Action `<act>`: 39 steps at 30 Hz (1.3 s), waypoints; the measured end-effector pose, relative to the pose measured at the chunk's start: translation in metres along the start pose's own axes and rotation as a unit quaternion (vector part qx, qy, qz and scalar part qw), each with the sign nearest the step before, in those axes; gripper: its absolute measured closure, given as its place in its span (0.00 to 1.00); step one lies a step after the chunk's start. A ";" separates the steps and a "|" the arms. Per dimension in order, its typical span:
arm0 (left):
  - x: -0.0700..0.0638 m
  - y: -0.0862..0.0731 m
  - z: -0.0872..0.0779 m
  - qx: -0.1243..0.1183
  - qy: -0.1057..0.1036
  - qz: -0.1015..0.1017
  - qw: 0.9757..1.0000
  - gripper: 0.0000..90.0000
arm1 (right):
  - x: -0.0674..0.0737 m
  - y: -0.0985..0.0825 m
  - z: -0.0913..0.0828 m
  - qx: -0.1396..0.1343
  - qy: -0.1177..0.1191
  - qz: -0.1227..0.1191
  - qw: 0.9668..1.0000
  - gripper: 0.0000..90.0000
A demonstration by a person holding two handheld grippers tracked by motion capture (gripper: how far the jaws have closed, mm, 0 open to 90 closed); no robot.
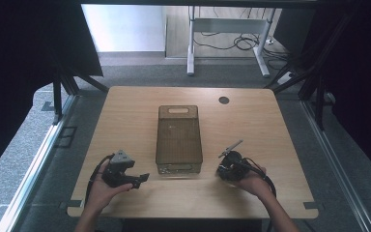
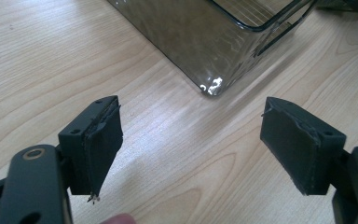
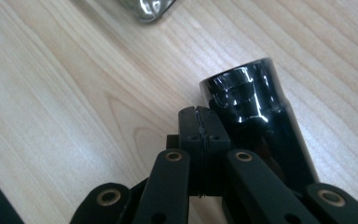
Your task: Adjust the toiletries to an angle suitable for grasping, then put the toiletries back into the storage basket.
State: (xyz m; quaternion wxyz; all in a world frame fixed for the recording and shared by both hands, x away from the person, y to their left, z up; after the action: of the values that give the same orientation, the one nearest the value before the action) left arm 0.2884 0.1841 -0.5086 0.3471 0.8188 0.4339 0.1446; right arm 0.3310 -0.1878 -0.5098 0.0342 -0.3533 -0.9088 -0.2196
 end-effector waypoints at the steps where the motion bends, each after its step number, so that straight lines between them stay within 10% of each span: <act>1: 0.000 0.000 0.000 0.001 0.000 0.000 1.000 0.24 | -0.001 0.001 0.000 0.000 0.000 0.000 1.000 1.00; 21: -0.003 0.000 0.002 0.004 0.000 0.004 1.000 0.24 | -0.010 -0.003 -0.023 -0.065 0.007 0.025 0.998 0.95; 24: -0.004 0.000 0.003 0.004 0.000 0.005 1.000 0.24 | -0.009 -0.007 -0.033 -0.072 0.004 0.023 0.997 0.81; 25: -0.005 0.000 0.002 0.004 -0.001 0.006 1.000 0.24 | -0.010 -0.009 -0.038 -0.080 -0.008 0.023 0.996 0.62; 39: -0.005 0.001 0.002 0.004 -0.002 0.007 1.000 0.24 | -0.015 -0.019 -0.043 -0.053 -0.046 0.031 0.997 0.39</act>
State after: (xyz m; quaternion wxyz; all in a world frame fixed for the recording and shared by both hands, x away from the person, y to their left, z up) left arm 0.2868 0.1786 -0.5089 0.3440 0.8235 0.4277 0.1435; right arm 0.3263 -0.2279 -0.4810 -0.0197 -0.3924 -0.8850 -0.2498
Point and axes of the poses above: each handheld gripper's, and its own axes: z roughly forward along the jaws, y roughly out of its top, x roughly to its left, the point moved 2 cm from there along z, roughly forward along the jaws, and after that the axes turned 7 degrees about y, right-handed, at the moved point
